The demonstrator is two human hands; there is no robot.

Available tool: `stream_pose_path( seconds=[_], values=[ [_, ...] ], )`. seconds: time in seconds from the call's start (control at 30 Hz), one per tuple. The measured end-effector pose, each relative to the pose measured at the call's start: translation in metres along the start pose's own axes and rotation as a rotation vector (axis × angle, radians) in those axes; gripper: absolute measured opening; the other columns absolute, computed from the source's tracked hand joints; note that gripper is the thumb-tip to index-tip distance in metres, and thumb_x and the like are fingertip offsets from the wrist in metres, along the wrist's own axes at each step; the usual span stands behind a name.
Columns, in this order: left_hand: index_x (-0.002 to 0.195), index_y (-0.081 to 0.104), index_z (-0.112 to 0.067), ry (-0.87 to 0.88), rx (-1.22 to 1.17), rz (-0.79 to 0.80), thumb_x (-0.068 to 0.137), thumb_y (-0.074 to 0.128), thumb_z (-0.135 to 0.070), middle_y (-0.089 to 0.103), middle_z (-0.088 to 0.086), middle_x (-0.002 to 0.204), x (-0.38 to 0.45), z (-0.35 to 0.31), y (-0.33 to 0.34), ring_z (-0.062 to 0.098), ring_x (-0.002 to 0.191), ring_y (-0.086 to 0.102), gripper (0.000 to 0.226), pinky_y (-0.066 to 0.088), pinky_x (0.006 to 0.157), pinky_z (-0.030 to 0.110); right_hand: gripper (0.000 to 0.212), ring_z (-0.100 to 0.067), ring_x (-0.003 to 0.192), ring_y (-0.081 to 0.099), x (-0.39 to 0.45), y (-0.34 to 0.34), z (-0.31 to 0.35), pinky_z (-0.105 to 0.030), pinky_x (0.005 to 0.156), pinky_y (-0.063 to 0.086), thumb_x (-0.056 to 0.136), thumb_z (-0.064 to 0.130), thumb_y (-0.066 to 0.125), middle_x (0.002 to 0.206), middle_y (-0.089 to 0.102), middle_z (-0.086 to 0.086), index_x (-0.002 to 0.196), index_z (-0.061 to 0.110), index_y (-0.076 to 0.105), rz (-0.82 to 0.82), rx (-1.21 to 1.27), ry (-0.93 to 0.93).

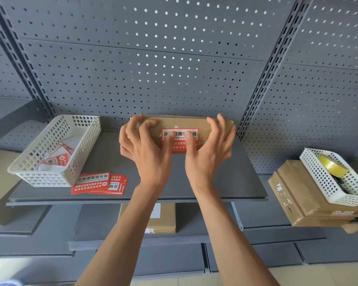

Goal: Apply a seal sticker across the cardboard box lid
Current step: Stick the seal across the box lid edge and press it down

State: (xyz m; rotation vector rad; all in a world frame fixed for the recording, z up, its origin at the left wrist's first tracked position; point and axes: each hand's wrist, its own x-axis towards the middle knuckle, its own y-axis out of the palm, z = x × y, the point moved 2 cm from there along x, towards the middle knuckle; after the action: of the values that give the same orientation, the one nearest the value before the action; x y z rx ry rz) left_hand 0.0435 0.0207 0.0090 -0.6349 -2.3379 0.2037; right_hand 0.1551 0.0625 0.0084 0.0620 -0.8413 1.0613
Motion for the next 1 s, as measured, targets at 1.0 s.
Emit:
stream_pose_path(
  seconds=[1.0],
  values=[
    [0.118,0.062,-0.028,0.036,-0.003,0.030,0.077,0.080,-0.057,0.040,-0.006,0.149,0.000,0.001,-0.006,0.023,0.142,0.025,0.054,0.027,0.109,0.052,0.066,-0.029,0.156,0.007,0.001,-0.005,-0.002,-0.052,0.113,0.020,0.089,0.061,0.059,0.164,0.025,0.009,0.142,0.025,0.041,0.116,-0.051,-0.022]
  ],
)
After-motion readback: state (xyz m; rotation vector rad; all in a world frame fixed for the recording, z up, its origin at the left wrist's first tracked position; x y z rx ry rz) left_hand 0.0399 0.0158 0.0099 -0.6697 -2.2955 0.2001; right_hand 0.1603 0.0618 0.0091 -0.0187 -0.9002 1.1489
